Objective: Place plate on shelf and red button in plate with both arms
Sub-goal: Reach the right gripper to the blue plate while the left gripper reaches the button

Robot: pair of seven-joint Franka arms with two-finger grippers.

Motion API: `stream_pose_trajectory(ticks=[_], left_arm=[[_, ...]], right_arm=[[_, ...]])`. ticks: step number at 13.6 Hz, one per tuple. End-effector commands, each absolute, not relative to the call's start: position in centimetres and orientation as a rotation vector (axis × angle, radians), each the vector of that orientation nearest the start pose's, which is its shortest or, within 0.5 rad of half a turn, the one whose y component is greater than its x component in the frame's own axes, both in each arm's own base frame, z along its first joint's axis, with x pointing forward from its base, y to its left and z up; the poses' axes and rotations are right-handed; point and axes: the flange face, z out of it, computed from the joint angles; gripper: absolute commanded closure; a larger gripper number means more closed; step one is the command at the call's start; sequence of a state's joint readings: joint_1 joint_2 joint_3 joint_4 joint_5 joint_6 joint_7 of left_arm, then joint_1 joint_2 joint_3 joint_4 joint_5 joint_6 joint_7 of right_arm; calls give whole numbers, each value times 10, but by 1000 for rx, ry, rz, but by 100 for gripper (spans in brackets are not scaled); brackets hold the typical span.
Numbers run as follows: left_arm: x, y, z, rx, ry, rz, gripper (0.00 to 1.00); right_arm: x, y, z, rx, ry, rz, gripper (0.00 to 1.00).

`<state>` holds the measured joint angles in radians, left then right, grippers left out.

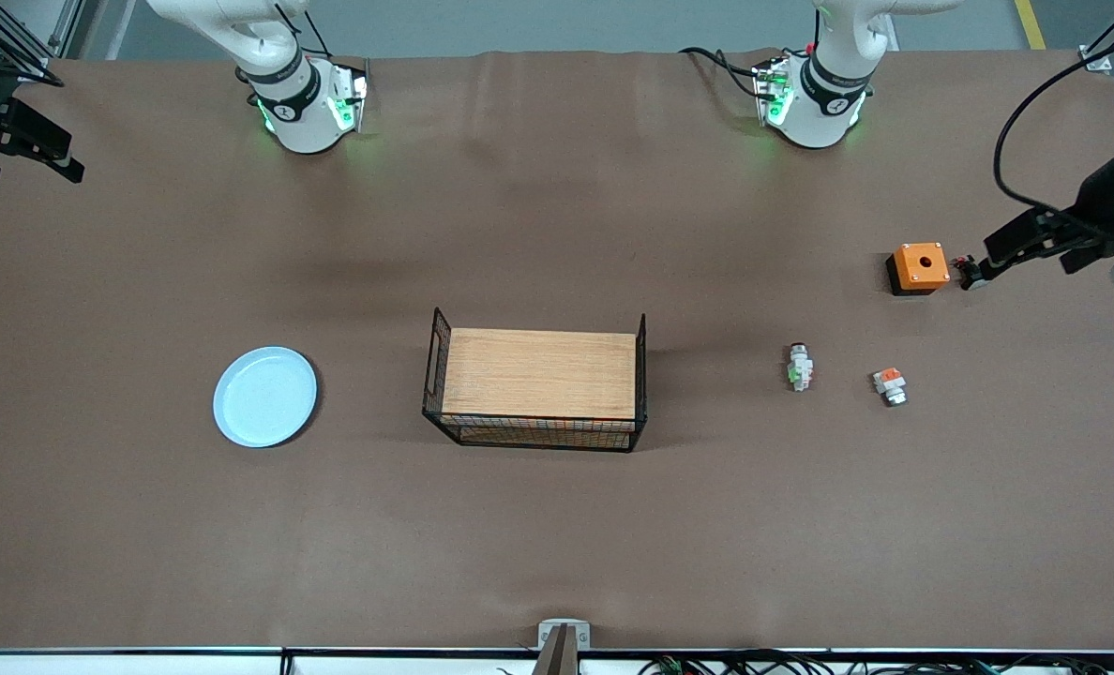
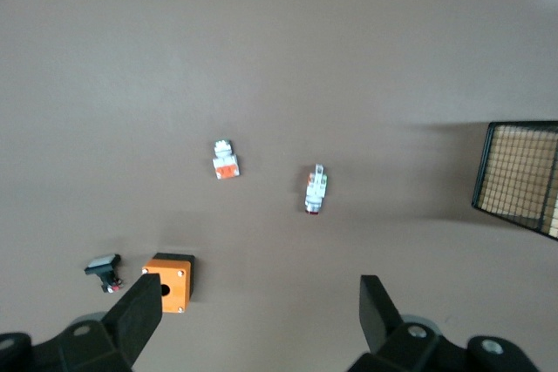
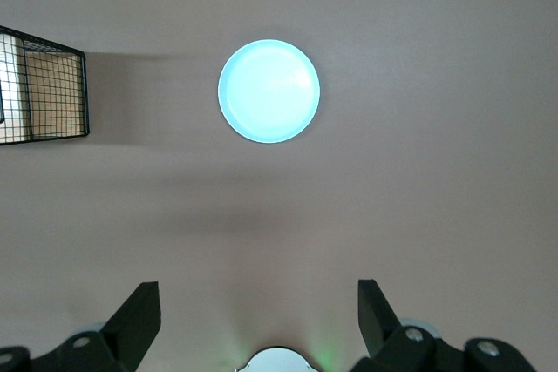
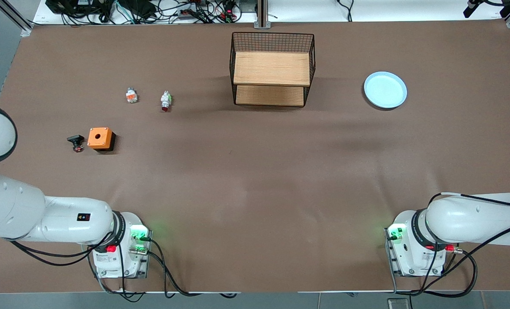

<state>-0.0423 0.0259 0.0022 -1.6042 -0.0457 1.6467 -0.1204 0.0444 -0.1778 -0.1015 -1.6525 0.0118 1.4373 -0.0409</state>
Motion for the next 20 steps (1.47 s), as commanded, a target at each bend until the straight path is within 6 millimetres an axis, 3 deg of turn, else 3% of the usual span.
stream_pose_trajectory(ticks=[1,3,6,7,10,12,13,16,18,20], left_arm=[[585,-38,544,-3219,-142,98,0],[592,-48,501,-3229,-146,103,0],[591,-64,437,-3232,-131,68,0],[590,-67,421,-3232,-125,59,0],[589,-79,374,-3229,-99,106,0],[586,-87,345,-3228,-82,133,0],[584,-90,333,-3231,-78,121,0],[584,-99,286,-3225,-42,142,0],[585,-107,264,-3227,-21,133,0],[584,-114,247,-3216,14,133,0]], right_arm=[[513,-44,629,-3166,65,185,0],[531,-46,609,-3191,57,228,0],[560,-48,558,-3184,55,354,0],[565,-49,550,-3186,54,372,0],[588,-73,522,-3196,88,303,0],[605,-101,487,-3170,41,244,0],[611,-106,466,-3132,64,220,0],[603,-112,421,-3066,200,164,0],[594,-114,411,-3045,331,196,0],[593,-117,402,-3052,319,151,0]])
